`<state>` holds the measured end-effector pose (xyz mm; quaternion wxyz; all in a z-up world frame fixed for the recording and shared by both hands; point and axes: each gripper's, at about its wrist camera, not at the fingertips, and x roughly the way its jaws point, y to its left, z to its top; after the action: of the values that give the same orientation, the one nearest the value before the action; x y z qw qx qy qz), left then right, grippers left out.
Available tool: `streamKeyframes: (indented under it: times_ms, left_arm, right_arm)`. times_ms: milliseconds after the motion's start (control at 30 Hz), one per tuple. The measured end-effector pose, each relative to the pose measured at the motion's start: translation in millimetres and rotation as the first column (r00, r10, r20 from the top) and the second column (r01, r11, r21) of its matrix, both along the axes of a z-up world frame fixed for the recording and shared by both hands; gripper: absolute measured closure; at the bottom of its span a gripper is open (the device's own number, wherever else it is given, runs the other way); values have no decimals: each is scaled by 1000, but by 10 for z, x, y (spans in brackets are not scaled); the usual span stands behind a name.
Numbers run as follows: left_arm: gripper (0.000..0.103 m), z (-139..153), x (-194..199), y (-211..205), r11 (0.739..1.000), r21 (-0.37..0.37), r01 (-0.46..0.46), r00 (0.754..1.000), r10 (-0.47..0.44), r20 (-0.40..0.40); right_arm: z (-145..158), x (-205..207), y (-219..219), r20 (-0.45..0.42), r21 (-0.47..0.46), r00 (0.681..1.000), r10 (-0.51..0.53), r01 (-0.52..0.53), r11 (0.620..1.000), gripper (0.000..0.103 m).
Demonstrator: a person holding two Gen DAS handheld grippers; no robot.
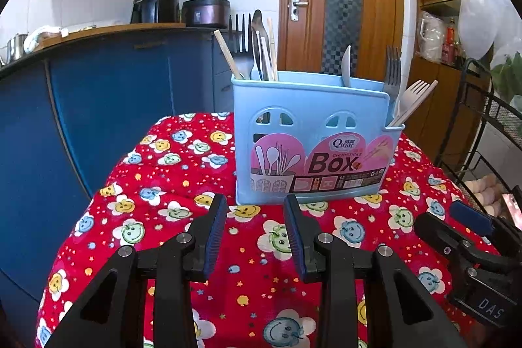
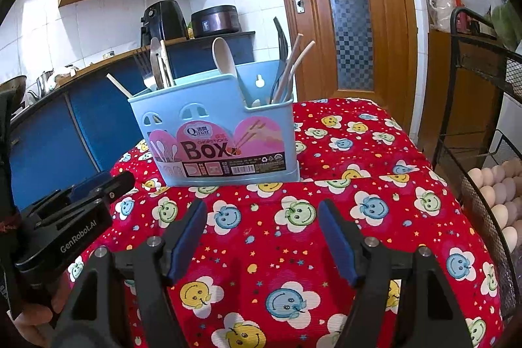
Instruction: Organize utensils
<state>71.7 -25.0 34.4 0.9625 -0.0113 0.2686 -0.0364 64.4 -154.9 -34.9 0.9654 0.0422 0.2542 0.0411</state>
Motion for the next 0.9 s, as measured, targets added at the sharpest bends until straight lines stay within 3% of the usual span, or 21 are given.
streamKeyframes:
  times_ms: [900]
  left_arm:
    - [66, 29, -26, -5, 1000, 6, -9, 1000, 9, 13]
  right_arm:
    - [0, 4, 3, 0, -3, 1000, -2, 2, 1000, 30]
